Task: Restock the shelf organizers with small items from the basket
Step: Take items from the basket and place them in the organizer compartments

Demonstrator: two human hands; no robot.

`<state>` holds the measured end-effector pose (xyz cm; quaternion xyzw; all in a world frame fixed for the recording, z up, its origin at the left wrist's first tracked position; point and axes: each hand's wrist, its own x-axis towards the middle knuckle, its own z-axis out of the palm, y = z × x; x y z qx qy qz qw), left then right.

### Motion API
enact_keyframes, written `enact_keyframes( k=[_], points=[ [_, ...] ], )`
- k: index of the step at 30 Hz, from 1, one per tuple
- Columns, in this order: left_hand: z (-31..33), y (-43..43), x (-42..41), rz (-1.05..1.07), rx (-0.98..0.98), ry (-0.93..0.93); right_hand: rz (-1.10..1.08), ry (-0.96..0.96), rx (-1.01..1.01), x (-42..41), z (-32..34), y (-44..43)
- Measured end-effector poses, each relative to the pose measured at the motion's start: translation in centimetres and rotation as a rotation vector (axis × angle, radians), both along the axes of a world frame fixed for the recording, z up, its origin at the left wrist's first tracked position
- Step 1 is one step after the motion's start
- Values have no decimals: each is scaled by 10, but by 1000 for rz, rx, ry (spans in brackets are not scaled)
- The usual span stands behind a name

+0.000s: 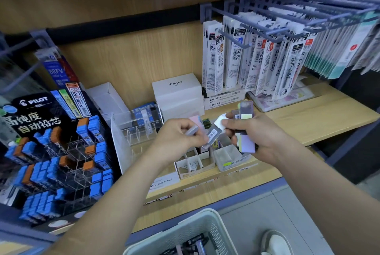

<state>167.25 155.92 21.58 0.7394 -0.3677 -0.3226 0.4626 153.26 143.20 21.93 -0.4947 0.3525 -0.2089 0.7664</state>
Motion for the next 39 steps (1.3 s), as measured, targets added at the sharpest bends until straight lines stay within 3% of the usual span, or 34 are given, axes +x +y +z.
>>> enact_keyframes(
  k=[4, 8, 10, 13, 17, 20, 23, 28, 33, 36, 39],
  points=[
    [4, -6, -9, -51, -34, -73, 43, 0, -110, -7, 8, -4],
    [12, -14, -19, -217, -123, 165, 137, -30, -46, -13, 9, 0],
    [11, -19, -24, -276, -127, 108, 148, -30, -4, -14, 10, 1],
    [13, -27, -30, -141, -187, 61, 40, -35, 174, -21, 10, -6],
    [21, -44, -38, 50, -267, 99, 149, -41, 292, -35, 8, -11],
    [26, -62, -48, 178, -304, 101, 111, -98, 388, -41, 8, -15],
    [25, -69, -54, 180, -332, 181, 42, -139, 419, -49, 8, -23],
    [17, -63, -59, -37, -247, 72, 53, -82, 305, -57, 6, -28],
    [21, -66, -50, -22, -156, -3, 34, -51, 124, -56, 3, -28],
    [26, -68, -37, 82, -171, -138, -5, 51, -11, -52, 6, -25],
    [30, -66, -24, 47, -44, -402, -138, 79, -51, -52, 8, -33]
  ],
)
